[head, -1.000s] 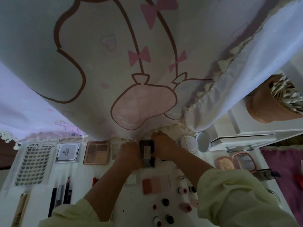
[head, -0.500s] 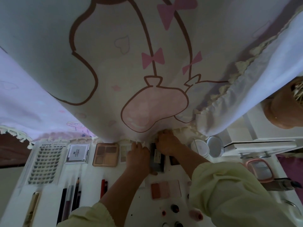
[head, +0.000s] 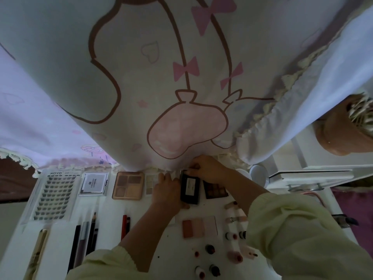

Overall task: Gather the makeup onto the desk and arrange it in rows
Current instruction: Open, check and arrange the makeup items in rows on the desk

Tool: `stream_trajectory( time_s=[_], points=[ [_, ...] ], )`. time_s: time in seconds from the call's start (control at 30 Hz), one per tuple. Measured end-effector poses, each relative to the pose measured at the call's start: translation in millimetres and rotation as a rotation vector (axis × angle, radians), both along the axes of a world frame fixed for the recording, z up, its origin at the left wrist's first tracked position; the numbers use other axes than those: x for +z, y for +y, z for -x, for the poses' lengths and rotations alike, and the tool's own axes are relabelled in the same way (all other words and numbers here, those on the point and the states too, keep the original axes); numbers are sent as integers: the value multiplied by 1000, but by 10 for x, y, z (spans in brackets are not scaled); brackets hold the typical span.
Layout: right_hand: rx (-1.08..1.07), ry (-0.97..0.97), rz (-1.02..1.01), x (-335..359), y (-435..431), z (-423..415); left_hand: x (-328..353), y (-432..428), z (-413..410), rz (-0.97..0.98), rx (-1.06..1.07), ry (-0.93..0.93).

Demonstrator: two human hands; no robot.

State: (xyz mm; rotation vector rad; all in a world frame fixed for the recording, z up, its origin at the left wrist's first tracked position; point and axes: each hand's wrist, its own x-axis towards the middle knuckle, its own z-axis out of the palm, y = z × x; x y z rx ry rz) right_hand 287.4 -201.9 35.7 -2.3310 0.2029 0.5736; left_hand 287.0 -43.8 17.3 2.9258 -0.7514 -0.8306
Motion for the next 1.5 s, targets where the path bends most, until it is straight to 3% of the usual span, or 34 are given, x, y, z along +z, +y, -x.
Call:
stream_trajectory(
  time_s=[0.17,0.27,0.4,0.53,0.67,0.97,1.17,1.33,1.5],
  points=[
    [-15,-128,41,274,-52,135,164,88,36,210,142,96],
    [-95,-216,-4,483,-101,216,356,151,54,478,308,182],
    [-273,-286,-217,836,-113,377,674,214,109,826,508,374],
    [-439,-220,-389,1164,-35,587,996,305,307,1070,683,619],
    [-552,-172,-461,1401,39,782,1126,370,469,1159,756,783],
    [-488,-93,-574,1761,87,1041,1304,436,663,1304,817,1059],
    [-369,-270,-415,1868,163,1115,1387,447,743,1291,772,1118],
    [-183,-504,33,1888,249,1172,1443,444,733,1122,696,1210],
    [32,-610,206,1944,490,1284,1543,344,734,1272,748,1365]
  ],
)
